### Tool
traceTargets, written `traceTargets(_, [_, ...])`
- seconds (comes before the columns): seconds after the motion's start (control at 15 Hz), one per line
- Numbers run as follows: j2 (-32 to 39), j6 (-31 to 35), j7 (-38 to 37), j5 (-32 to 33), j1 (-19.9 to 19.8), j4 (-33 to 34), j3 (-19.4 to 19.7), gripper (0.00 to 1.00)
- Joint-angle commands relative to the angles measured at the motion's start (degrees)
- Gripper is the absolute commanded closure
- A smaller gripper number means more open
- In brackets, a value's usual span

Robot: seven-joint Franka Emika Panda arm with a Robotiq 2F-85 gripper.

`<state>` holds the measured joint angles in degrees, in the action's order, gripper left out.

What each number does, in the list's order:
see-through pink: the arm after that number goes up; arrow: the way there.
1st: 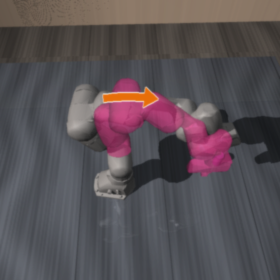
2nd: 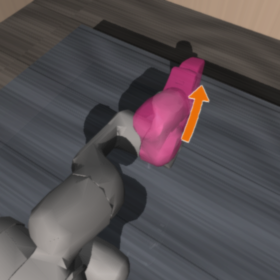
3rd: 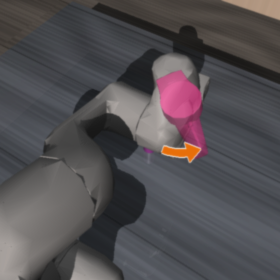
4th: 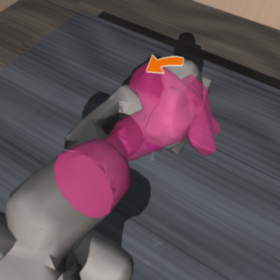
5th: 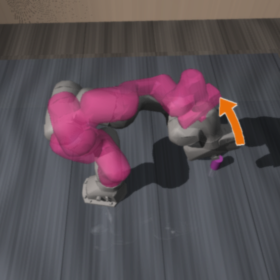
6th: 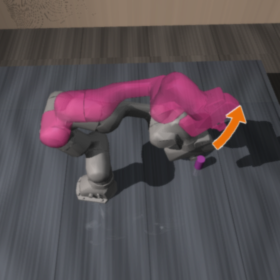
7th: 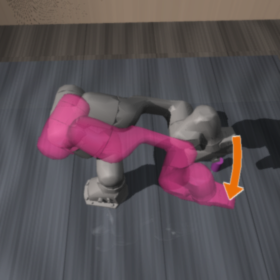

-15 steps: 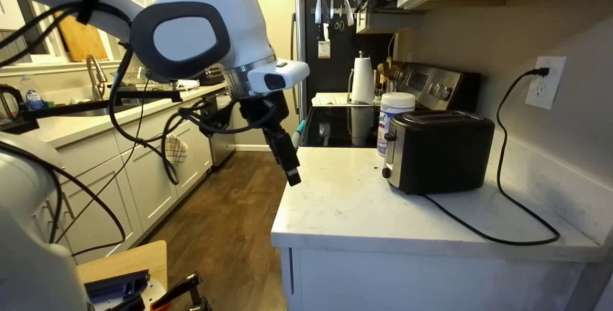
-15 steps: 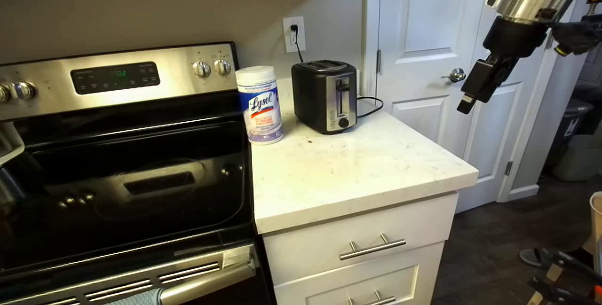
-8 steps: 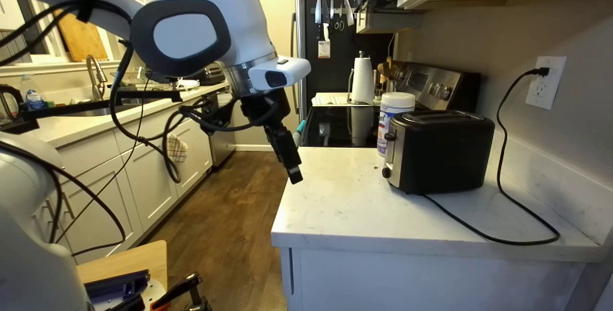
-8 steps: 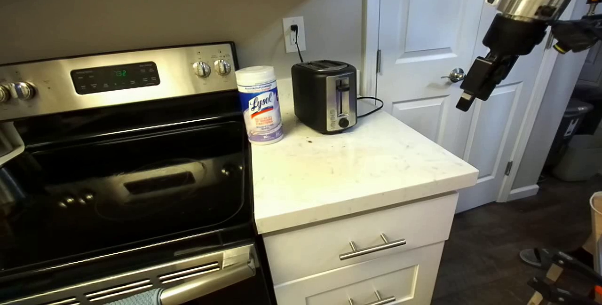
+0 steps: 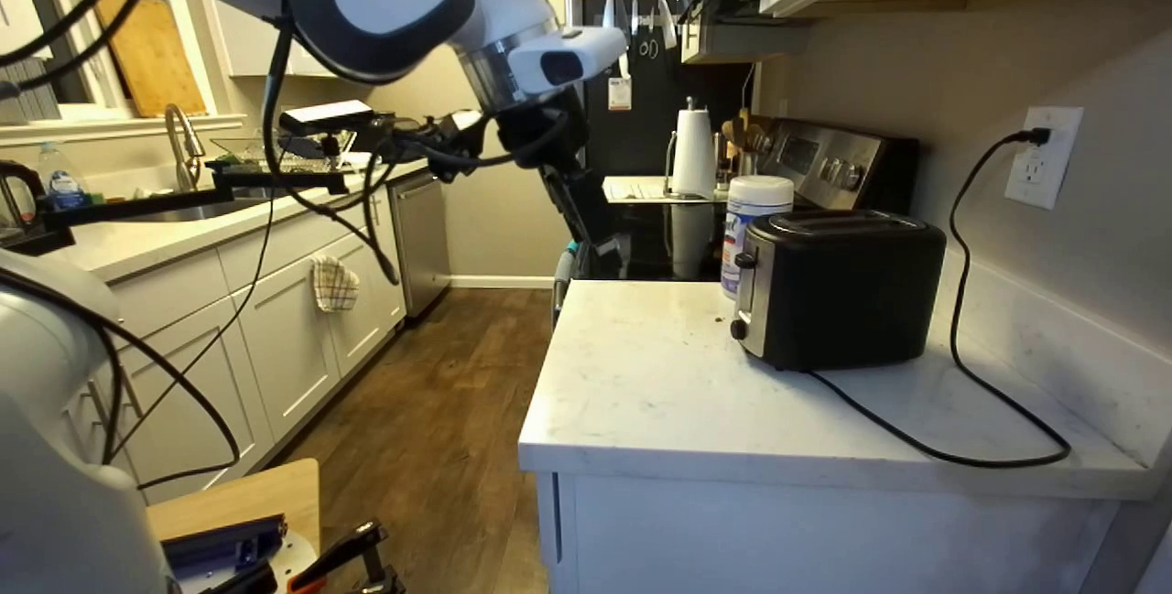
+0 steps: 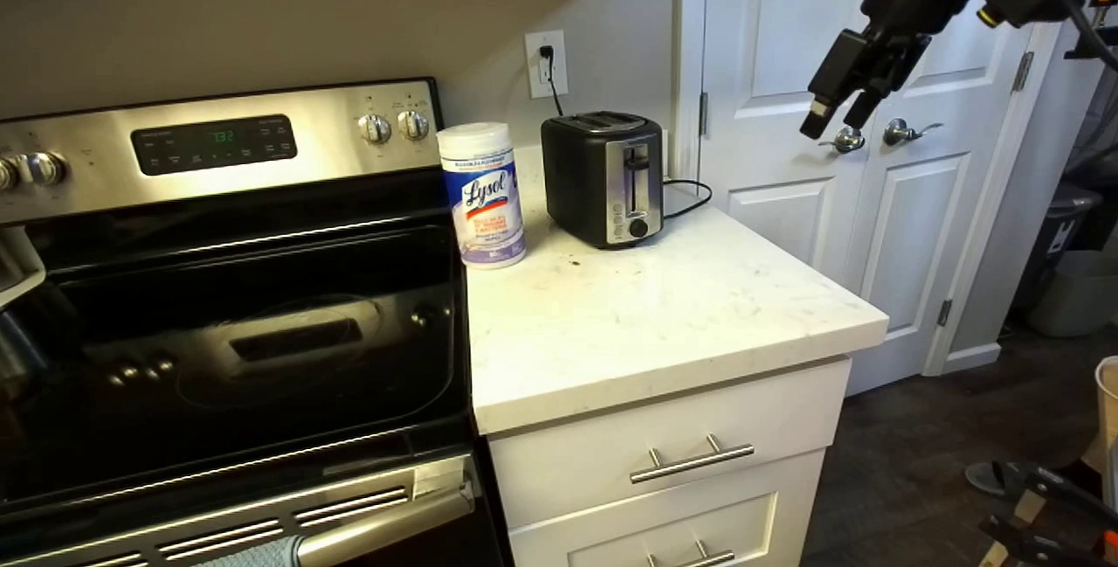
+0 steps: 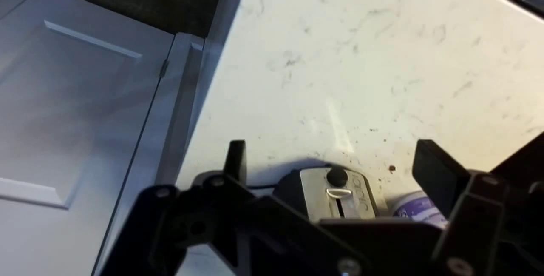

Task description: Push the lever of the toaster down

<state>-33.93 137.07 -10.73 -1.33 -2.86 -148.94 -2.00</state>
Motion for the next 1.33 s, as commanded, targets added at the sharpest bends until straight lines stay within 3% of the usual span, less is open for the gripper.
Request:
traceTargets(0.0, [8.19, -1.66, -3.23, -0.86, -0.05, 9.60, -1.47, 0.00])
traceTargets(0.6, [21.98, -3.00, -7.86, -0.71, 0.57, 23.66, -2.41, 0.00])
traceTargets(1.27, [36.26, -11.41, -11.11, -1.09, 1.44, 40.96, -0.76, 0.00])
